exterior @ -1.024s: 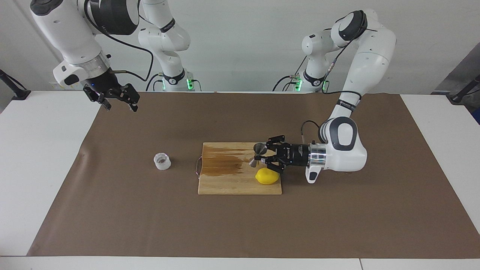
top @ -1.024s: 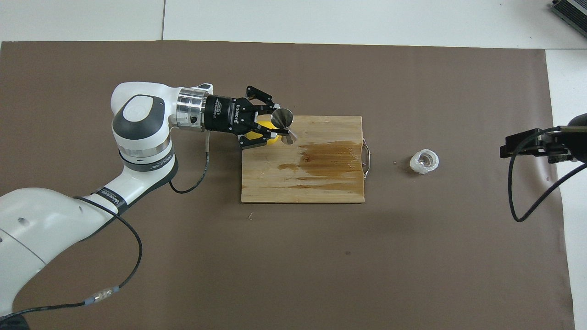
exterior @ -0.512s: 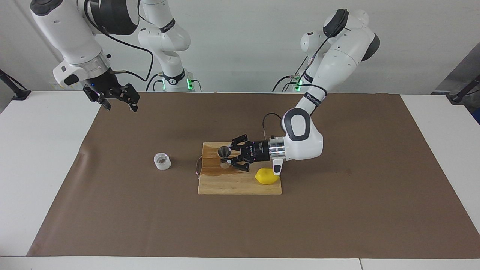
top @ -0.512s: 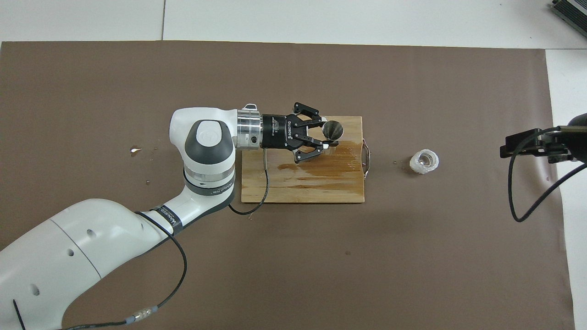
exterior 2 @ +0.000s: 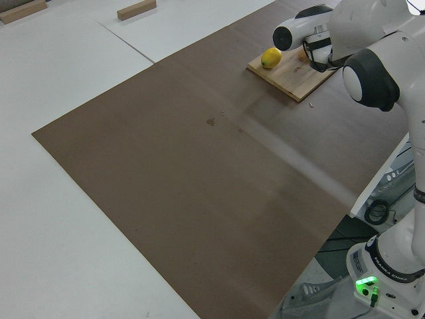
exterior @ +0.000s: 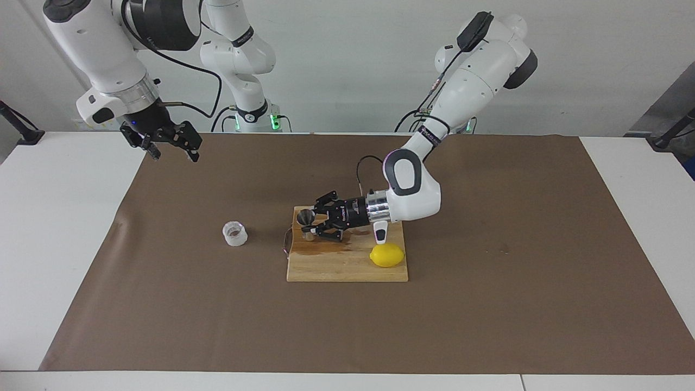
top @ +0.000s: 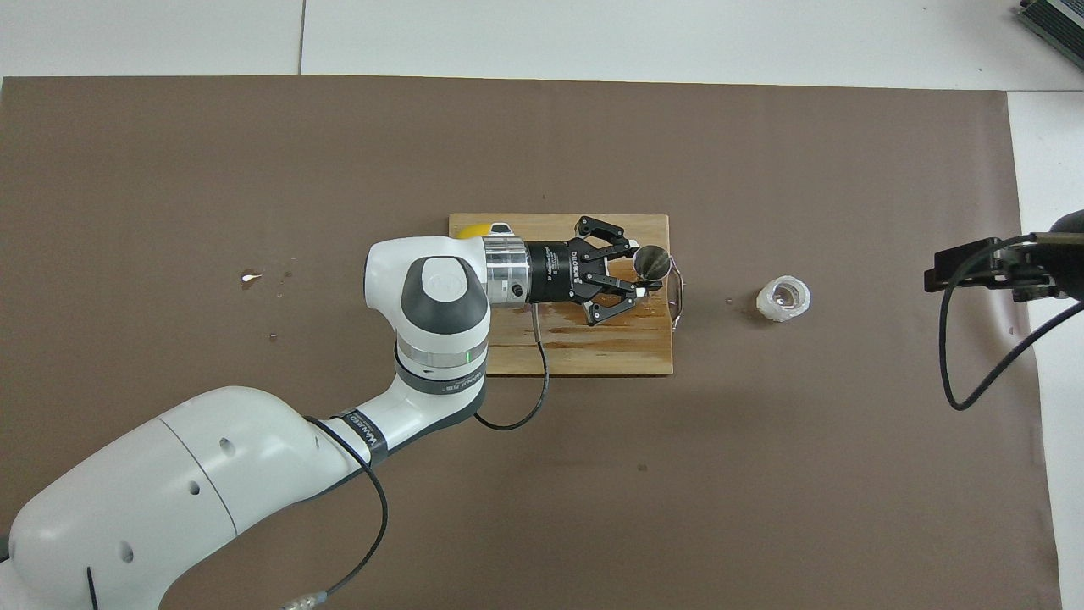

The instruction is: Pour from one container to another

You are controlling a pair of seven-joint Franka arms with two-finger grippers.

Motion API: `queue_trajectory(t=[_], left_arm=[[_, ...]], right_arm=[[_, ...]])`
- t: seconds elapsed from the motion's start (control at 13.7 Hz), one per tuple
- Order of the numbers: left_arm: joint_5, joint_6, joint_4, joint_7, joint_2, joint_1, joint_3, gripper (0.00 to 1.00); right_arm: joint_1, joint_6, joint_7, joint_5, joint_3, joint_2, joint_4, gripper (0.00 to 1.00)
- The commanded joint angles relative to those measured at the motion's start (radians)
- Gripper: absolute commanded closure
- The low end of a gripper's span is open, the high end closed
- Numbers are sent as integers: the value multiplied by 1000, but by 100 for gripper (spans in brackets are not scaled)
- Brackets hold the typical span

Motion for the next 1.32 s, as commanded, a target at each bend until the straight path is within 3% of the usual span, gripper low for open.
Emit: queue_trajectory(t=[0.0,0.95,1.02,1.17,1.24], left_arm=[[-37,19,-28,42,-14,-10,16,100],[-36,71,-61,85,-19,-14,19,100],[-36,71,-61,85,-19,-14,19,88],[-36,73,-61,86,-20,-14,19,48],[-34,73,-61,91,-20,-14,19,39]], right_arm=[[-19,-8,-9,4,15,-22,-20,0],[4,1,-12,7,40,-23,-26,0],[1,9,-14,7,40,-26,-34,0],[0,12,-14,5,40,-32,-45,0],[0,12,-14,5,40,-34,-46,0]])
